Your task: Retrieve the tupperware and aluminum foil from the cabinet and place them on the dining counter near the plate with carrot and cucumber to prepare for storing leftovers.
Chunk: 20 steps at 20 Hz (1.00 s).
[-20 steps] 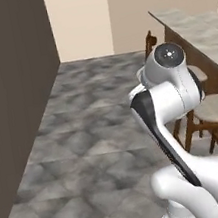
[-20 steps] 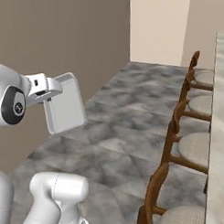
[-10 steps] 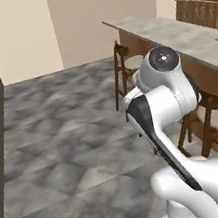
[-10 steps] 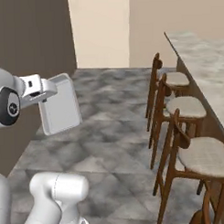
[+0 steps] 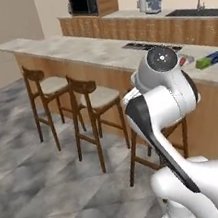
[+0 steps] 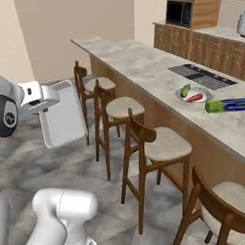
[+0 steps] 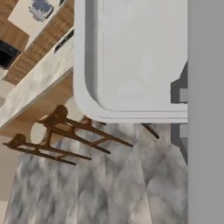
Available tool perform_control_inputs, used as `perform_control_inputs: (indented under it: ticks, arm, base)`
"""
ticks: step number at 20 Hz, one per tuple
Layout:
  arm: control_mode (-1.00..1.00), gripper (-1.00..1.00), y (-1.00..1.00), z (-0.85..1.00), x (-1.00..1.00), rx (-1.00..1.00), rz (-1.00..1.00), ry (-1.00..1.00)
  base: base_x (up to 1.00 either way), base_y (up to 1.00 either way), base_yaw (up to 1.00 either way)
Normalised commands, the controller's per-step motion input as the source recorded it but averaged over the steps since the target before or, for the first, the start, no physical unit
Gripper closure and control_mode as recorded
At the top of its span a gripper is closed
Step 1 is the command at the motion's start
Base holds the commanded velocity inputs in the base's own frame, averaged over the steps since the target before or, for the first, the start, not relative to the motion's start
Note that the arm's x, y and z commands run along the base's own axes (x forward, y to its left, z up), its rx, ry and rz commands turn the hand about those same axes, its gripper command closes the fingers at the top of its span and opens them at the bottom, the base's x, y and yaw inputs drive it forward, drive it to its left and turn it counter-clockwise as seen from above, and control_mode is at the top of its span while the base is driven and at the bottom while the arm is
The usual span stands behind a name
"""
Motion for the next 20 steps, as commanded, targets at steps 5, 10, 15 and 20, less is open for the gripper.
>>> perform_control_inputs:
  ticks: [5, 10, 15, 20]
  arm:
    - [1.00, 1.00, 0.00, 0.00, 0.00, 0.00, 0.00, 0.00]
    - [1.00, 1.00, 0.00, 0.00, 0.00, 0.00, 0.00, 0.00]
    - [1.00, 1.00, 0.00, 0.00, 0.00, 0.00, 0.00, 0.00]
    - [1.00, 1.00, 0.00, 0.00, 0.00, 0.00, 0.00, 0.00]
  base:
    - [0.55, 0.52, -0.77]
    - [0.82, 0.82, -0.68]
    - [0.87, 0.88, -0.65]
    - [0.88, 0.88, -0.65]
